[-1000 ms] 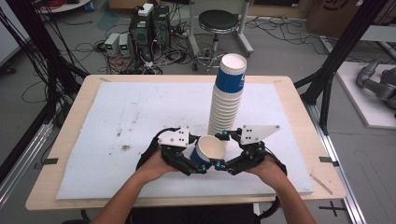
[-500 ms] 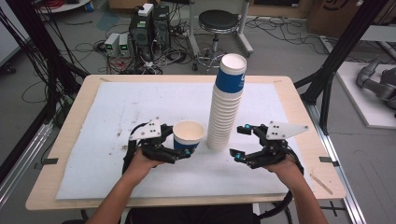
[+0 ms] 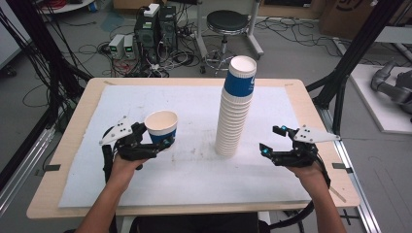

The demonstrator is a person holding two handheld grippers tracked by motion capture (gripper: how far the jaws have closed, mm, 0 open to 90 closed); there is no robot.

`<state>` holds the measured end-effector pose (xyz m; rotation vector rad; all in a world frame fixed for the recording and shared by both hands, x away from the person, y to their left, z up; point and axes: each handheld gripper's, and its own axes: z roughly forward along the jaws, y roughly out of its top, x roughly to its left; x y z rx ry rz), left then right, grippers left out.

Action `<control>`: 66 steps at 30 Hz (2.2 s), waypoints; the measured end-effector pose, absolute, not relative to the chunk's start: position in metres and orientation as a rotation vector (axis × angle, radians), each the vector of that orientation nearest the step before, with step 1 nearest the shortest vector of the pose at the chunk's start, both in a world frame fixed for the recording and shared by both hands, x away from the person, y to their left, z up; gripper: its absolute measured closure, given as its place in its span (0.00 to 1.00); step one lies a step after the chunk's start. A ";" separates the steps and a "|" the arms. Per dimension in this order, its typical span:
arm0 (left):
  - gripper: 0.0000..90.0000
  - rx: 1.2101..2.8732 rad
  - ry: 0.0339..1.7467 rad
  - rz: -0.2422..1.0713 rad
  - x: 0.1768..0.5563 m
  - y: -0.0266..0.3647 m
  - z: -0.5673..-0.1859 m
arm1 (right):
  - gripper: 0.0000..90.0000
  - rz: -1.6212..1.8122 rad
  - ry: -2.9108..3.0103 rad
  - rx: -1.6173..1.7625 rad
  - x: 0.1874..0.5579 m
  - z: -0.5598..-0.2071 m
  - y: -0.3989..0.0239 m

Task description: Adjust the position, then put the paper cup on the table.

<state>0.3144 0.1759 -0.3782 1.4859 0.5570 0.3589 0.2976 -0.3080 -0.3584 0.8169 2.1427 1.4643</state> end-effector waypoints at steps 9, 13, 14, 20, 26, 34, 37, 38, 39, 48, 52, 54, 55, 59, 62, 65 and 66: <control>0.30 1.467 0.570 0.403 0.312 0.183 -0.377 | 0.21 1.464 2.141 0.810 0.297 -0.360 -0.309; 0.30 1.459 0.582 0.403 0.314 0.186 -0.380 | 0.21 1.460 2.138 0.824 0.298 -0.361 -0.312; 0.30 1.459 0.586 0.403 0.315 0.187 -0.380 | 0.21 1.460 2.137 0.828 0.298 -0.362 -0.312; 0.29 1.465 0.590 0.424 0.325 0.193 -0.381 | 0.21 1.457 2.145 0.825 0.300 -0.365 -0.313; 0.30 1.445 0.584 0.449 0.344 0.201 -0.387 | 0.21 1.464 2.161 0.823 0.300 -0.370 -0.313; 0.29 1.492 0.679 0.513 0.372 0.204 -0.409 | 0.21 1.470 2.159 0.820 0.301 -0.369 -0.314; 0.29 1.503 0.721 0.507 0.381 0.205 -0.418 | 0.21 1.464 2.162 0.816 0.302 -0.369 -0.313; 0.29 1.511 0.731 0.509 0.384 0.205 -0.421 | 0.21 1.466 2.164 0.816 0.302 -0.370 -0.313; 0.29 1.512 0.744 0.507 0.387 0.205 -0.424 | 0.21 1.461 2.168 0.815 0.302 -0.370 -0.312; 0.29 1.616 0.795 0.541 0.401 0.201 -0.435 | 0.21 1.461 2.169 0.818 0.303 -0.370 -0.313; 0.29 1.679 0.786 0.536 0.408 0.193 -0.437 | 0.21 1.460 2.167 0.810 0.303 -0.370 -0.313; 0.29 1.711 0.787 0.528 0.412 0.188 -0.438 | 0.21 1.461 2.167 0.812 0.302 -0.370 -0.313; 0.29 1.721 0.788 0.519 0.413 0.186 -0.439 | 0.21 1.463 2.166 0.815 0.302 -0.369 -0.313; 0.28 1.780 0.798 0.493 0.417 0.179 -0.446 | 0.21 1.464 2.168 0.814 0.302 -0.369 -0.314; 0.28 1.796 0.806 0.505 0.416 0.178 -0.445 | 0.21 1.462 2.162 0.813 0.302 -0.369 -0.315; 0.28 1.807 0.834 0.494 0.415 0.179 -0.445 | 0.21 1.461 2.167 0.820 0.302 -0.369 -0.316; 0.28 1.809 0.850 0.486 0.415 0.180 -0.444 | 0.21 1.463 2.165 0.820 0.301 -0.369 -0.316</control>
